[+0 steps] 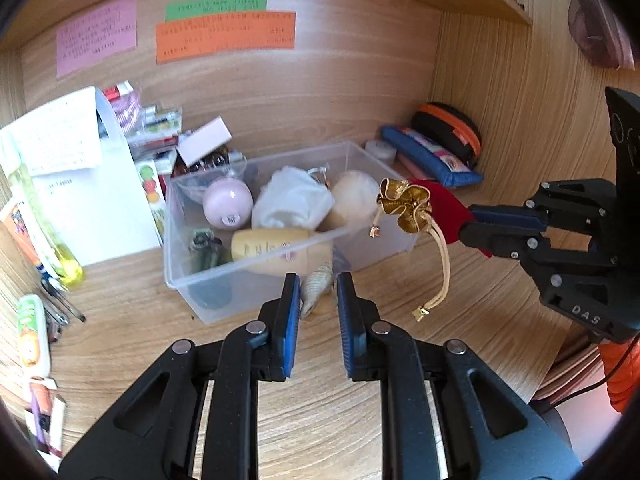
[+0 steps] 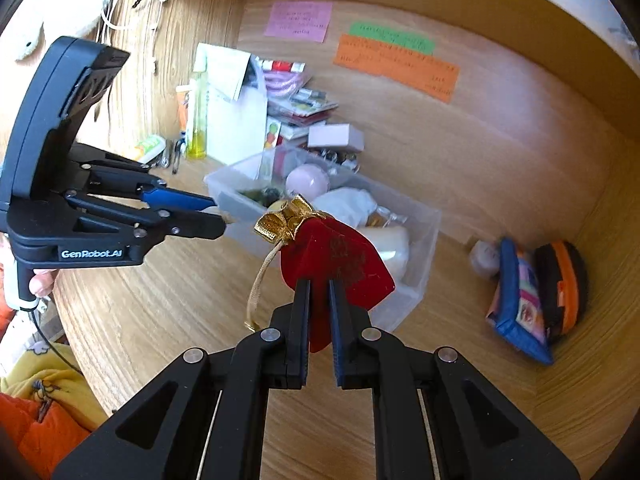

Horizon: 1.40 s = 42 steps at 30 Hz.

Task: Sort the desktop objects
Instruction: 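Carry the seashell and red pouch over the plastic box and lower them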

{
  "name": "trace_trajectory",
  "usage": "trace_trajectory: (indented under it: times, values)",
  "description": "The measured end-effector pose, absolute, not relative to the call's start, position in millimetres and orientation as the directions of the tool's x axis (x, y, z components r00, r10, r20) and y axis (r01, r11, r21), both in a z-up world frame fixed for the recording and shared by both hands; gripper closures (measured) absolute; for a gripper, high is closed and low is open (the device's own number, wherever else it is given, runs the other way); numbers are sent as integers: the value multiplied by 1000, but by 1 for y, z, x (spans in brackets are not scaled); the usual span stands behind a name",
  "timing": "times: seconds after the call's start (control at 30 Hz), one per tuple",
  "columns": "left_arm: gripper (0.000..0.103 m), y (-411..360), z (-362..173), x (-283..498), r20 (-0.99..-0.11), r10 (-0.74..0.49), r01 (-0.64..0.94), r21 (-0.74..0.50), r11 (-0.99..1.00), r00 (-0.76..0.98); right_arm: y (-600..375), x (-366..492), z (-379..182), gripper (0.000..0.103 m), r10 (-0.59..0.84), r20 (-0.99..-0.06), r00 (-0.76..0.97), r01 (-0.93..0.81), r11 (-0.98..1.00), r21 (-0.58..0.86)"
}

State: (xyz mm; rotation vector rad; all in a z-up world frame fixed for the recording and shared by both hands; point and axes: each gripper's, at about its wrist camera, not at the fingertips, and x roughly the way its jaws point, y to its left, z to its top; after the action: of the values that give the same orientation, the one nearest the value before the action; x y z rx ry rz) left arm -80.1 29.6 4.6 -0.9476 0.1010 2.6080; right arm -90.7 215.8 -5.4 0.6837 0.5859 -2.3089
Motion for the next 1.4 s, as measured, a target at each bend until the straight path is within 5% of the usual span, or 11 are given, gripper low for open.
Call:
trace_trajectory:
  times: [0.5, 1.4]
  values:
    - [85, 4, 25, -112, -592, 295, -327, -56, -943, -750, 197, -129, 26, 95, -453, -552, -700, 659, -707, -256]
    - [85, -6, -27, -197, -679, 302, -325, -97, -941, -669, 130, -205, -38, 92, -470, -661, -585, 725, -668, -167]
